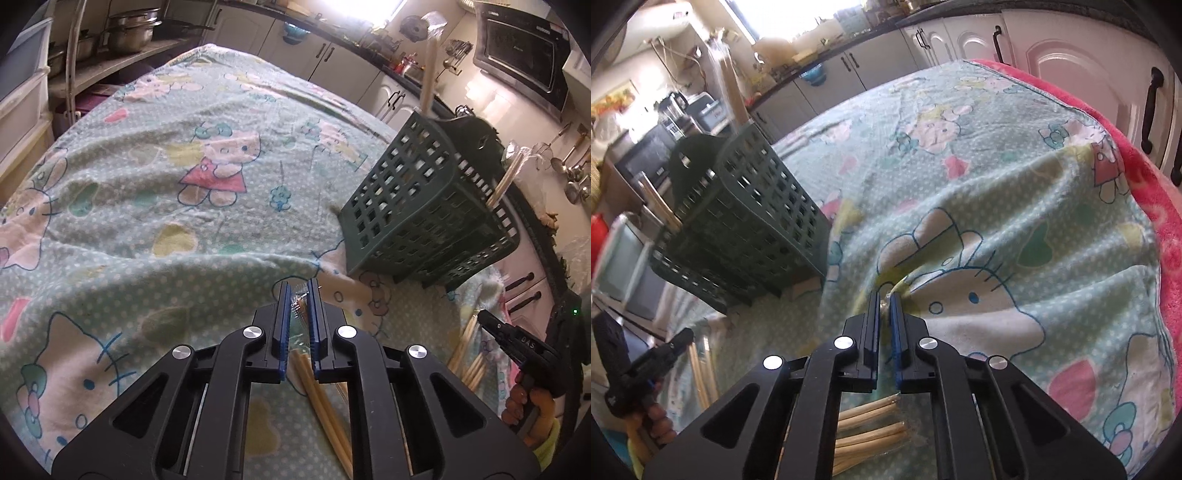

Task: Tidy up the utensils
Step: 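Grasp another chopstick with the left tool while the right tool grasps one, then lift both held chopsticks over the green caddy and lower them in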

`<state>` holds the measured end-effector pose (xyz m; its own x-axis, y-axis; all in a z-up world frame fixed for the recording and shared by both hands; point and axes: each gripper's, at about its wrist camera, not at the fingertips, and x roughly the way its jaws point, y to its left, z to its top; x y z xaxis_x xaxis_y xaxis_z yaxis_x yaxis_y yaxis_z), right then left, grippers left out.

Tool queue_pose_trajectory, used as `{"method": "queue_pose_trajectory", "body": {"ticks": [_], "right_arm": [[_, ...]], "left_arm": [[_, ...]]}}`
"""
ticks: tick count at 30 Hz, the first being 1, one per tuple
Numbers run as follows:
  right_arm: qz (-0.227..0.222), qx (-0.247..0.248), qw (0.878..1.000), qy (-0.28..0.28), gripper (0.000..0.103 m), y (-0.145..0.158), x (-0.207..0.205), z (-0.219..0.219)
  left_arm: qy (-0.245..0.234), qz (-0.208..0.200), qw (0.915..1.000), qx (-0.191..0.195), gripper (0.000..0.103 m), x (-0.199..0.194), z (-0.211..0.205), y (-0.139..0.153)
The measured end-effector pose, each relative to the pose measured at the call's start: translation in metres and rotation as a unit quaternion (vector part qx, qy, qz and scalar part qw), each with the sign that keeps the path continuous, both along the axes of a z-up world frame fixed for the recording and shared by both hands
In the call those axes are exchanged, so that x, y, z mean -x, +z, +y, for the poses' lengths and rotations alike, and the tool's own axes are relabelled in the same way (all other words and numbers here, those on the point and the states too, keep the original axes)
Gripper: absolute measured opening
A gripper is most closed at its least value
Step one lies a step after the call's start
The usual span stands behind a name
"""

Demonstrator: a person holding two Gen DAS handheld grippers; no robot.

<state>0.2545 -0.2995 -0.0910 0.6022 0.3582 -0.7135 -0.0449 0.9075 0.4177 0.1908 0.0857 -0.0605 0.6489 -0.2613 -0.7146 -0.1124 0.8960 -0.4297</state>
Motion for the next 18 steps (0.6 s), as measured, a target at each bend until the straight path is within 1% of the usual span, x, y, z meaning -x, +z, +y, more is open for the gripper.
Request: {"method": "queue_pose_trajectory", "body": {"ticks": [4, 7, 11, 18], "right_arm": [[-0.015, -0.013, 1.0, 0.002, 0.005, 0.01, 0.006, -0.001], [-0.024, -0.013, 1.0, 0.003, 0.005, 0.017, 0.01, -0.002], [-0.031, -0.015, 0.999, 0.001, 0.005, 0.024, 0.017, -0.006], [-0.038, -0.026, 0.999, -0.004, 0.002, 0.032, 0.024, -0.023]], "left_arm": [[-0.002, -0.015, 0.9999, 0.005, 0.005, 0.005, -0.001, 0.013], [-0.004, -0.026, 0.9996, 0.005, 0.005, 0.008, -0.002, 0.021], [-0.007, -0.042, 0.9991, 0.004, 0.005, 0.013, -0.004, 0.035], [-0.017, -0.059, 0.9981, 0.002, 0.004, 0.015, -0.011, 0.05]]}}
